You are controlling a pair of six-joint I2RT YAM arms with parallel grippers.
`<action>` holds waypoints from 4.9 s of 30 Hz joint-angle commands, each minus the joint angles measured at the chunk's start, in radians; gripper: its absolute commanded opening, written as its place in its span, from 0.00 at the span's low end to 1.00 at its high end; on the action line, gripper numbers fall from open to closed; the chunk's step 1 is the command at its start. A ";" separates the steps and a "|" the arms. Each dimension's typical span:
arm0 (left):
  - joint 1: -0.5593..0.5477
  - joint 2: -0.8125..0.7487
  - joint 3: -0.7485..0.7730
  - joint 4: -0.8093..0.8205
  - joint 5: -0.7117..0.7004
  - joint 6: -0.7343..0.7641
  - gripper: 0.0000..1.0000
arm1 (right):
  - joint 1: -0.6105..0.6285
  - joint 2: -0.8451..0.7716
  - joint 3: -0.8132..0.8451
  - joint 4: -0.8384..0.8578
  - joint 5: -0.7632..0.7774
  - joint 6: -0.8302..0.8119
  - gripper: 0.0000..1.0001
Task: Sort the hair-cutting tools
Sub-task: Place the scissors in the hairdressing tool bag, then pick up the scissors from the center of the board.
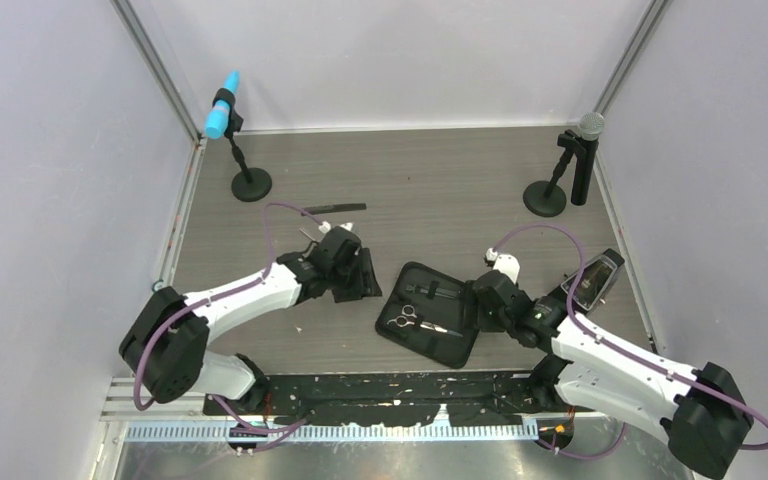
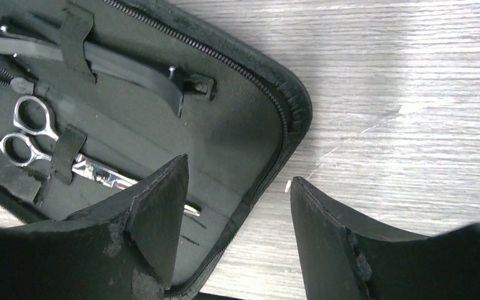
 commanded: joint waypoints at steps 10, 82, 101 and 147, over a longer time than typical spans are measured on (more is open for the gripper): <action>0.353 0.143 0.207 -0.176 -0.085 0.121 0.57 | -0.057 0.248 0.067 0.237 -0.076 -0.079 0.67; 0.355 0.014 0.019 -0.148 0.225 -0.094 0.00 | 0.254 0.758 0.368 0.941 -0.325 0.001 0.67; 0.336 -0.161 -0.112 -0.004 0.273 -0.271 0.06 | 0.285 0.828 0.396 0.970 -0.327 0.031 0.07; -0.073 0.341 0.357 -0.440 -0.082 0.256 0.20 | -0.072 -0.145 0.195 0.054 -0.273 -0.268 0.05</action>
